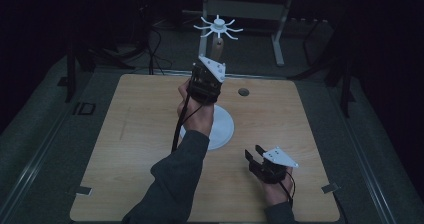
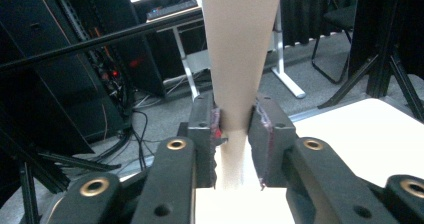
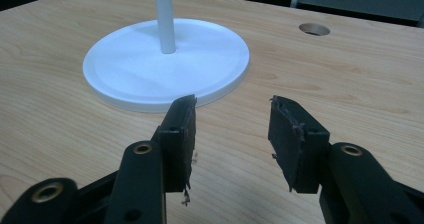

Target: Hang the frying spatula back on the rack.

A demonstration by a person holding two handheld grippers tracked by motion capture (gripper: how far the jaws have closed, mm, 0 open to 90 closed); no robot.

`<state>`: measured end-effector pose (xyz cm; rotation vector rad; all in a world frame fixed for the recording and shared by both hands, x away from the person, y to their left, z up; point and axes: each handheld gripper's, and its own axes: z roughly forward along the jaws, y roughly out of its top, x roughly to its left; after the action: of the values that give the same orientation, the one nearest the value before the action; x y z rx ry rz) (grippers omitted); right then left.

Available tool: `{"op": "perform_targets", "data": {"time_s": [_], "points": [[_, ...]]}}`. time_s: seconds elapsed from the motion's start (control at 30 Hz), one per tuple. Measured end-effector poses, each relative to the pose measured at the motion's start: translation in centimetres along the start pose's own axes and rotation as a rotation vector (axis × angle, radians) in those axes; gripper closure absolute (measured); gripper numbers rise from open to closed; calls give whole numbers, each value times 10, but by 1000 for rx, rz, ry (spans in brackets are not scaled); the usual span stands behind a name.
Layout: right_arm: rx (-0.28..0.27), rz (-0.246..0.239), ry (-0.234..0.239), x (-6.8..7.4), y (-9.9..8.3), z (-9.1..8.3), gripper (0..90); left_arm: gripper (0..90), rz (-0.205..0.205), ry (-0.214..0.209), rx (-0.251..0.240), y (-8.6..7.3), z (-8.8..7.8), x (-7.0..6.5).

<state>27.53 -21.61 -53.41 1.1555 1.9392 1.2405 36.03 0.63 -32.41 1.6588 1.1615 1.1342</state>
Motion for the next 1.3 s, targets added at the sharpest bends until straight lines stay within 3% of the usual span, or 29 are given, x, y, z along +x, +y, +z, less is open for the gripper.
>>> {"op": "perform_targets", "data": {"time_s": [0.17, 0.33, 0.53, 0.7, 0.83, 1.1, 1.3], "points": [[2, -2, 2, 1, 0, 1, 534, 721, 16, -16, -11, 1, -1, -1], [3, -2, 2, 0, -1, 1, 534, 729, -34, -56, -10, 1, 2, 5], [8, -2, 5, 0, -1, 2, 532, 701, -32, -55, -11, 0, 2, 9], [9, -3, 6, 0, -1, 2, 530, 596, -31, -64, -16, -4, 2, 9], [9, -5, 6, 0, -1, 1, 526, 561, -27, -66, -26, -7, 0, 8], [6, -3, 9, -1, -1, 1, 519, 416, -9, -78, -67, -14, -12, 4], [8, -2, 9, 0, -1, 1, 519, 383, -8, -115, -84, -16, -22, 3]]}}
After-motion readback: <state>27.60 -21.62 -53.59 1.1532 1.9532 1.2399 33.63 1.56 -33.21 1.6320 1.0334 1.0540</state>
